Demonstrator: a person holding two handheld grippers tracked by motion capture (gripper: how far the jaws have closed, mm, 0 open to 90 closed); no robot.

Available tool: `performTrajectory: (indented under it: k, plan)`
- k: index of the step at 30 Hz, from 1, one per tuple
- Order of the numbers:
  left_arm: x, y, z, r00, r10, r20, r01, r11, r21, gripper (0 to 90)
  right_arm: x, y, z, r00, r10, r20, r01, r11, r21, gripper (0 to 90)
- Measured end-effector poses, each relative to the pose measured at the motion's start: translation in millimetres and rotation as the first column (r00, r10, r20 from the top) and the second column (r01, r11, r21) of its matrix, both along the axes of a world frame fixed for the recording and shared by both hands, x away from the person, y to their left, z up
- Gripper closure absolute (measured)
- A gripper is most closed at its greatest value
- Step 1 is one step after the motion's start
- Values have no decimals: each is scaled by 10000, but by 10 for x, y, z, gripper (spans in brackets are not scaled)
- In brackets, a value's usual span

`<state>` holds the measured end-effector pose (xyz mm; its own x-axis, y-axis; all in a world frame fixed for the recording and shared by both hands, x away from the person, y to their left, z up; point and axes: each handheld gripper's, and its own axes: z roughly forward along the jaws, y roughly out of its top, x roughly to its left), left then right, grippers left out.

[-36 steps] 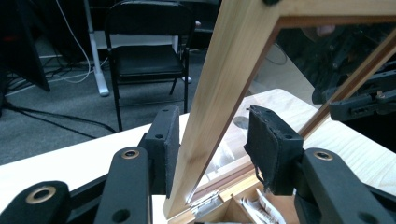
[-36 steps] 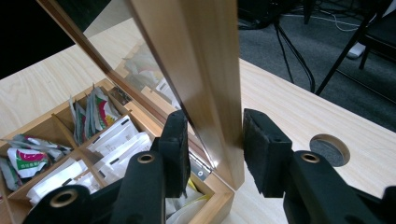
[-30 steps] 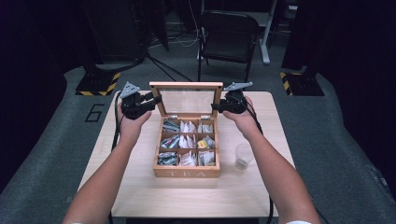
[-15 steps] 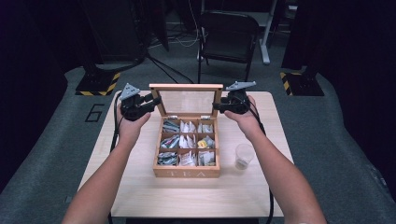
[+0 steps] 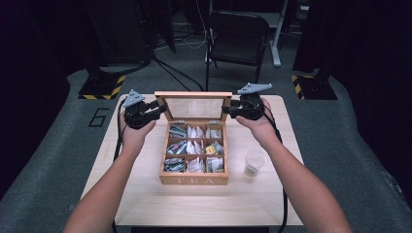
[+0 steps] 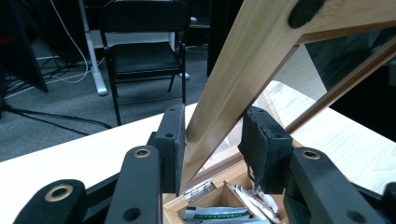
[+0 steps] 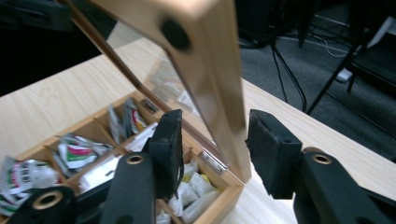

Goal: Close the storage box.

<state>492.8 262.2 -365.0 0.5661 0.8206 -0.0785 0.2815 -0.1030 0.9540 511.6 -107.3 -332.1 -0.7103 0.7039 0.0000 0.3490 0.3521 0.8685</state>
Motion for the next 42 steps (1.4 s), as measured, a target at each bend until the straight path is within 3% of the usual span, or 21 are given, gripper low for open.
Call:
performTrajectory:
  k: [9,22,29,42]
  plan:
    - [-76,16,-21,9998,-180,-95,181,9998,76,600,-214,12,156,9976,-8,697,20,9999,-170,583]
    - [-155,47,-46,9986,-405,-348,406,9992,14,591,-301,-2,164,9991,104,399,-100,9999,-95,598]
    - [-295,58,40,9983,-574,-131,576,9981,202,588,-365,-8,125,9985,230,492,-222,9996,-171,594]
    - [-509,84,126,9970,-748,203,745,9971,168,587,-457,-25,47,9987,226,468,-226,9997,8,583]
